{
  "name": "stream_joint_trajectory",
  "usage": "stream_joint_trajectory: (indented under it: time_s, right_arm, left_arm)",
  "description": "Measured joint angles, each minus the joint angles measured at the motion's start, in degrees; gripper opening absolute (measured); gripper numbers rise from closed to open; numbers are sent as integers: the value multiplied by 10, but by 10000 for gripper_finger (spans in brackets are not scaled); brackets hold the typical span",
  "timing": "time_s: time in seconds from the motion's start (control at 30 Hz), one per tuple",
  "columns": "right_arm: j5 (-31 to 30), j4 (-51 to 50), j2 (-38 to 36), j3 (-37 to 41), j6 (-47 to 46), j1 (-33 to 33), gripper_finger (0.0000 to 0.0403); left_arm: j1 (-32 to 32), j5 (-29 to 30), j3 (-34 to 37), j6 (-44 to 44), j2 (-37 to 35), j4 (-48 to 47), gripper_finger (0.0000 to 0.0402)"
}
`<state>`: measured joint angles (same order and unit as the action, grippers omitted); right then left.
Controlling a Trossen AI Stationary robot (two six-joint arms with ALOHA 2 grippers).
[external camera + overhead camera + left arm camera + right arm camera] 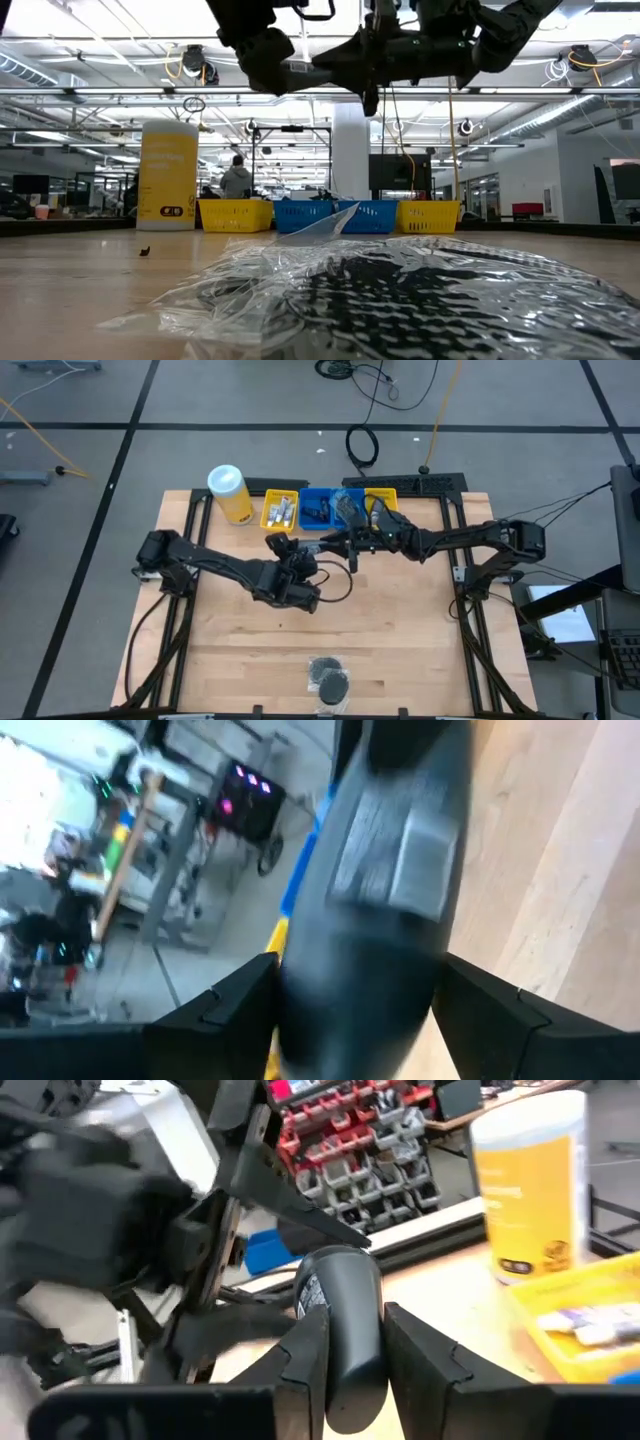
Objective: Pick & Place Travel size toiletries
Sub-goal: Put the deodorant into the right yellow bin
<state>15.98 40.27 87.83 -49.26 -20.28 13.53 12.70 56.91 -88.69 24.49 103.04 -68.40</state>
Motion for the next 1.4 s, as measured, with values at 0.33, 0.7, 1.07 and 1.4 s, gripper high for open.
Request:
stream_joint_trajectory:
  time_s: [0.33, 0.7, 1.07, 1.4]
  right_arm:
    - [-23, -59, -69, 32, 21, 18, 69]
    - [-87, -113, -164, 119, 24, 102, 66]
    - [-166, -174, -180, 132, 58, 174, 63]
    - [-241, -227, -180, 132, 81, 225, 54]
  left_arm:
    - [-22, -75, 1, 50, -2, -43, 276]
    - [-14, -71, 1, 61, -2, -23, 285]
    - [-14, -74, 1, 59, -2, 30, 285]
    - [-16, -75, 1, 60, -1, 69, 285]
